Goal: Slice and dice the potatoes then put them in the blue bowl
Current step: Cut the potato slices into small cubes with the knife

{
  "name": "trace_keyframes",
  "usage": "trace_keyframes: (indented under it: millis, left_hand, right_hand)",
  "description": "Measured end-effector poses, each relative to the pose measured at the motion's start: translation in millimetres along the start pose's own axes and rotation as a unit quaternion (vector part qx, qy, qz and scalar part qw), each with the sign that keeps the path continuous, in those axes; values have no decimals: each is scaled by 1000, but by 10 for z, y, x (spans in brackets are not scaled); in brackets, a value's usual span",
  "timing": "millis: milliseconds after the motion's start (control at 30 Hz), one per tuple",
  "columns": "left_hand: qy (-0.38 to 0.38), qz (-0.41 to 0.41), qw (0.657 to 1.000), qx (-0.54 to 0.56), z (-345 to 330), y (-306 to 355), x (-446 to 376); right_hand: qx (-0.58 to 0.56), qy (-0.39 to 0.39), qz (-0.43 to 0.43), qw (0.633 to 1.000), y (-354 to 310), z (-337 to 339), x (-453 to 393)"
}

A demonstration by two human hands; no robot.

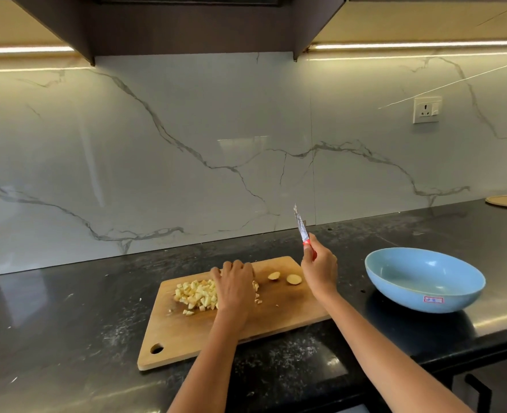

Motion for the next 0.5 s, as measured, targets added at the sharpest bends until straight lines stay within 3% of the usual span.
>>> trace_keyframes:
  millis: [67,133,233,400,500]
  left_hand:
    - [4,-11,993,117,30,-15,17]
    - [-47,-73,972,217,-22,108,70]
    - [-98,-102,981,135,-127,146,124]
    - [-2,30,996,85,29,-189,59]
    - [41,51,987,144,75,-236,57]
  right_hand:
    - [-4,-7,4,1000,-29,-11,23]
    - [-5,-12,8,1000,-60,-18,49]
    - [-4,-10,6,1000,-66,4,72]
    - [-11,-3,-4,1000,-62,41,66]
    - [-20,1,-10,1000,-61,39,67]
Point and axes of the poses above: each hand's wrist, its own x-axis away from the middle knuckle, its own z-axis out of the back of the hand, y = z × x, the point moved 9 cm from there along -x, towards the middle knuckle, and after that the axes turned 8 degrees about -x, right-handed, at the moved point
